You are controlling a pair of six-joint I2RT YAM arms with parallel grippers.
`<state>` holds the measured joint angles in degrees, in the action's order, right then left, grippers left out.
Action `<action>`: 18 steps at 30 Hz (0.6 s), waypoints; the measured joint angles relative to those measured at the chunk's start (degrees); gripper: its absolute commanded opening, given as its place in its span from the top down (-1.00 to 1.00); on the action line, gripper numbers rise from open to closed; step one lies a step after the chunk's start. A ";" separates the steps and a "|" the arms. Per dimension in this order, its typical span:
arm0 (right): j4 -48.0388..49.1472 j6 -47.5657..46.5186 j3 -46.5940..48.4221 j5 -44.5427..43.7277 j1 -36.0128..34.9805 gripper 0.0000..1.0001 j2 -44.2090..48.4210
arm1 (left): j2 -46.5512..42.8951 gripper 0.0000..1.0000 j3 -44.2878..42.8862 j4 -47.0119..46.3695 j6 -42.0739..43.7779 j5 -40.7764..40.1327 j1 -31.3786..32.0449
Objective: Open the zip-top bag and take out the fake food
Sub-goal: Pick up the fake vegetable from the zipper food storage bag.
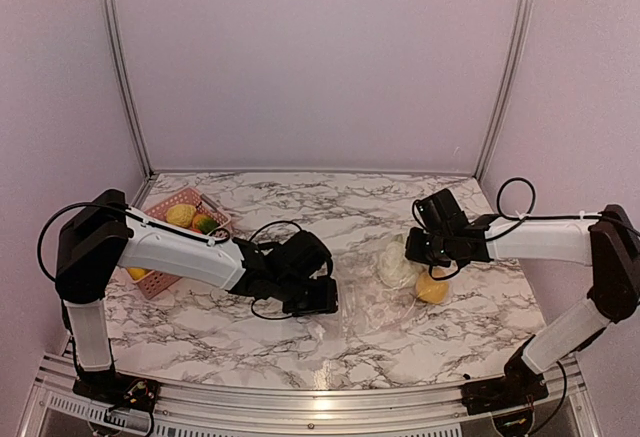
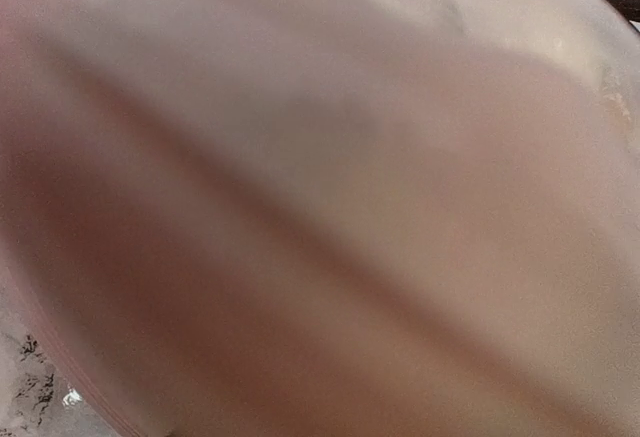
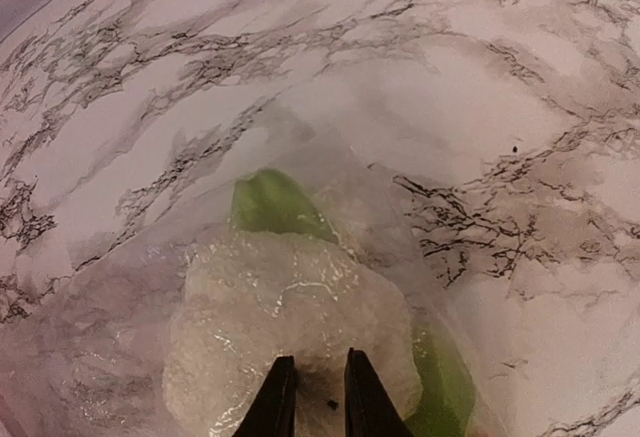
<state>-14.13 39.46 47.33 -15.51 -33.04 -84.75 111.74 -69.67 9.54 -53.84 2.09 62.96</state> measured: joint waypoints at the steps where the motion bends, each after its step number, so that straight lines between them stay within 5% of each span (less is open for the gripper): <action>1: 0.04 -0.02 0.00 -0.07 0.09 0.60 0.00 | 0.00 -0.06 0.00 -0.07 0.02 0.02 0.00; 7: -0.81 -0.61 0.00 -0.39 0.31 0.29 1.11 | 0.00 -0.06 0.02 -0.28 0.00 0.02 0.00; 18: -3.04 -5.57 -0.02 1.55 3.17 0.00 6.01 | 0.00 -0.06 0.07 -0.31 0.00 0.04 0.00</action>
<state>-17.17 33.89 47.31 -13.96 -29.87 -78.74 111.74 -69.60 9.23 -53.84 2.13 62.96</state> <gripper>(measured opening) 0.468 0.530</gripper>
